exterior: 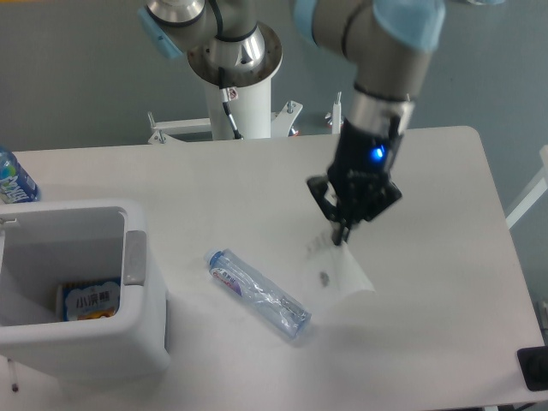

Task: Place the trash in the trash can
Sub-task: 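Carry the white paper over the white bin and release it, then move the gripper over the clear plastic bottle and lower it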

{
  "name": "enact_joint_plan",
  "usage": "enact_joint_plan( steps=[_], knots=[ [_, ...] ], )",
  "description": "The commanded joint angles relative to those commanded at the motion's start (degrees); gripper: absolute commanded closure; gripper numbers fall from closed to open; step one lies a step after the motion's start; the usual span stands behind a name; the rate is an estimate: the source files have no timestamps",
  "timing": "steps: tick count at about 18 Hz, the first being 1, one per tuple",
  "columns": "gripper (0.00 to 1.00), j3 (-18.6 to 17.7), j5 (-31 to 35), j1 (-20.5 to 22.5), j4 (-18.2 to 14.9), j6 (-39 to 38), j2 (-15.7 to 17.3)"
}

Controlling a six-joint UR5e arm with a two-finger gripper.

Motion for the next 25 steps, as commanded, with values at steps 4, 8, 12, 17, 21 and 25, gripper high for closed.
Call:
enact_joint_plan(
  steps=[4, 8, 12, 17, 21, 25],
  knots=[
    [1.0, 1.5, -0.7, -5.8, 0.5, -5.3, 2.3],
    [1.0, 2.5, -0.7, -12.2, 2.4, -8.1, 2.3],
    [1.0, 2.1, -0.8, -18.2, 5.0, -7.4, -0.2],
    [0.94, 1.8, -0.5, -22.6, 7.4, -4.4, -3.5],
    [0.0, 1.7, -0.5, -22.6, 7.4, -3.3, -3.2],
    [0.0, 2.3, -0.5, -22.3, 7.3, -6.5, -3.1]
  ],
)
